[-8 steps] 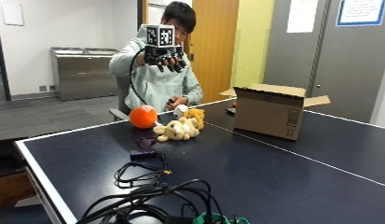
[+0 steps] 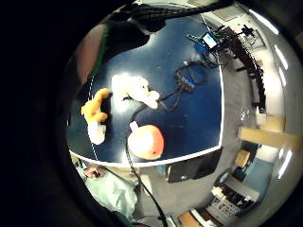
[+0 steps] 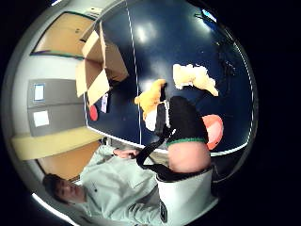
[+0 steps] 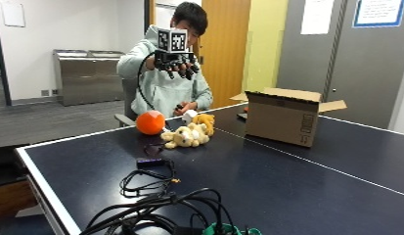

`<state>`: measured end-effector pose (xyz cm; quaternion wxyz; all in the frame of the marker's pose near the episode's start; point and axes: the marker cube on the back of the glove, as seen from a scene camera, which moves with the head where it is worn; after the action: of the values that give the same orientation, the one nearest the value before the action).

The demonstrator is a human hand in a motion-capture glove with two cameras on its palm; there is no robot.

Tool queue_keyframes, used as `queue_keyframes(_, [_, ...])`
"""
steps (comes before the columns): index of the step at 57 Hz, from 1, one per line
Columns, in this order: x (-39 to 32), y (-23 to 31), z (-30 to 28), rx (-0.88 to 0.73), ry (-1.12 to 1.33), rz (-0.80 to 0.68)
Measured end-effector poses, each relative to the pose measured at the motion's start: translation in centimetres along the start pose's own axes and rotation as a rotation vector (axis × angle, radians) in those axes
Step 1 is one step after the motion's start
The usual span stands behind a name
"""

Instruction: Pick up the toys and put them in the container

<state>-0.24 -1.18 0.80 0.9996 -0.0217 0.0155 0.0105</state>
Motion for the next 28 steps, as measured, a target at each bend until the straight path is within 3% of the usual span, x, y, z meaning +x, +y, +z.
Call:
queue_keyframes(15, [-0.3,-3.9,2.9,0.005,0.039,-0.004])
queue_keyframes(28, [-0.2,-8.3,11.6,-0.099,0.012,0.047])
